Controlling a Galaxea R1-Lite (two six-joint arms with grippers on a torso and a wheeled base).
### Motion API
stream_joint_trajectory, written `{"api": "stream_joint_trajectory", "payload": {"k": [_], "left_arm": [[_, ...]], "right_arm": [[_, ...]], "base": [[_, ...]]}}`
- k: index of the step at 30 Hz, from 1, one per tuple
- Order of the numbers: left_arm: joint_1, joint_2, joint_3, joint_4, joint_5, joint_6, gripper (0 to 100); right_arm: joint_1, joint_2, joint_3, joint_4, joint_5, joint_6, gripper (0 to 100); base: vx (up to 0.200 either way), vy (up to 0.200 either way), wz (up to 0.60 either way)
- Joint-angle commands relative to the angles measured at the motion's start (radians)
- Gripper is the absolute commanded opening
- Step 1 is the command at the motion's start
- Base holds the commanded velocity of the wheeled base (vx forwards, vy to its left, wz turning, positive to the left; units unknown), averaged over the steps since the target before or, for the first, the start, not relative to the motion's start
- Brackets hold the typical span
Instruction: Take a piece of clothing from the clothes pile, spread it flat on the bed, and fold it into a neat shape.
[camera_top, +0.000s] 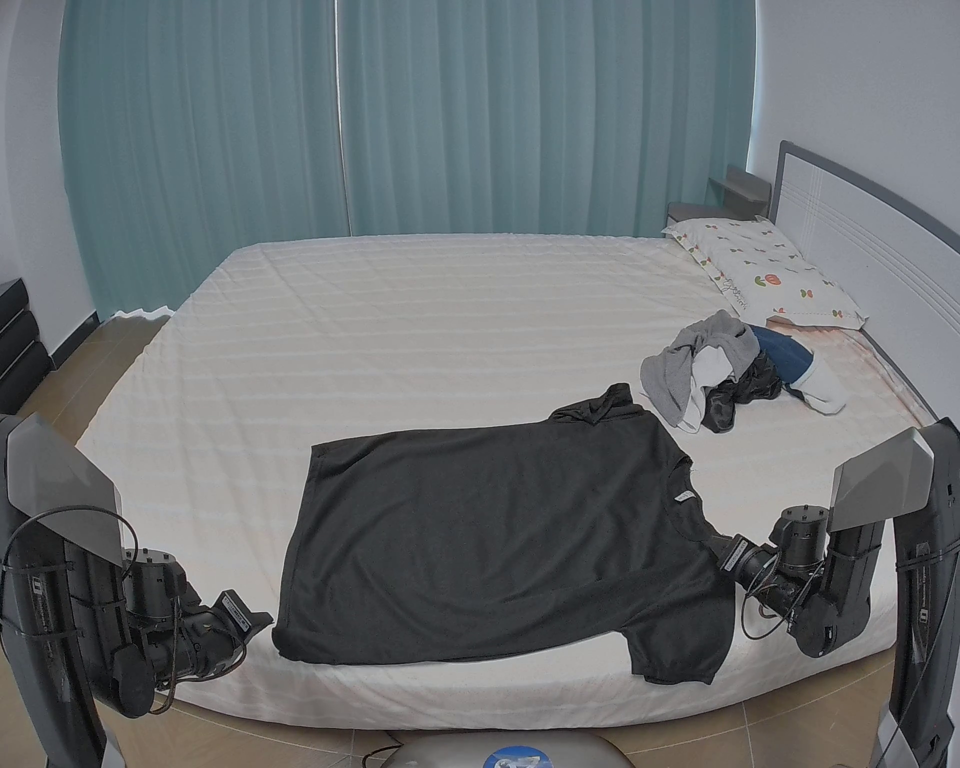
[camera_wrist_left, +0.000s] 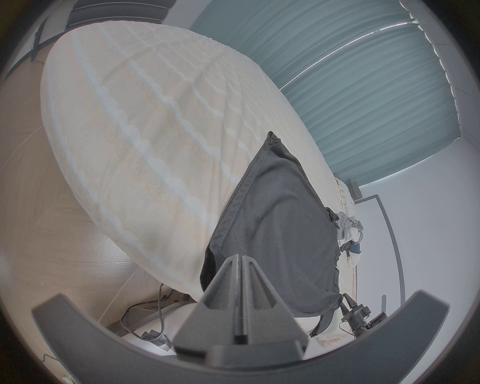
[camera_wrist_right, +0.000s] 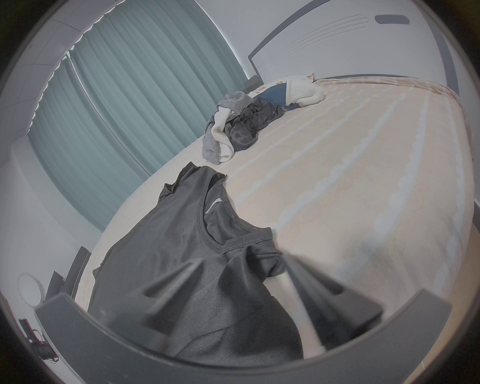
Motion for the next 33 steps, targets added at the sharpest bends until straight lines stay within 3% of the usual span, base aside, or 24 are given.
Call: {"api": "stream_joint_trajectory", "payload": {"k": [1,5,6,9,15,29,30,33], "left_arm": [[0.0,0.003,-0.001,-0.016,0.0,0.0,0],[0.0,0.003,-0.001,-0.016,0.0,0.0,0],[0.0,0.005,-0.001,-0.016,0.0,0.0,0],[-0.001,0.003,-0.001,-0.016,-0.001,0.0,0],[-0.001,0.003,-0.001,-0.016,-0.001,0.0,0],[-0.004,-0.003,0.007,-0.016,-0.004,0.046,0],[-0.007,-0.001,0.006,-0.016,-0.004,0.061,100],[-0.021,0.031,-0.001,-0.016,-0.001,0.117,100]], "right_arm": [[-0.035,-0.067,0.006,-0.011,0.005,0.04,100],[-0.059,-0.142,0.054,-0.009,0.053,0.065,100],[-0.055,-0.163,0.111,-0.009,0.09,0.065,100],[-0.018,-0.159,0.2,-0.011,0.116,0.056,100],[0.031,-0.104,0.287,-0.011,0.114,0.028,100],[0.062,-0.081,0.33,-0.011,0.105,0.03,100],[0.063,-0.081,0.33,-0.011,0.105,0.03,100],[0.063,-0.078,0.331,-0.011,0.105,0.031,100]], "base": [[0.0,0.0,0.0],[0.0,0.0,0.0],[0.0,0.0,0.0],[0.0,0.0,0.0],[0.0,0.0,0.0],[0.0,0.0,0.0],[0.0,0.0,0.0],[0.0,0.0,0.0]]}}
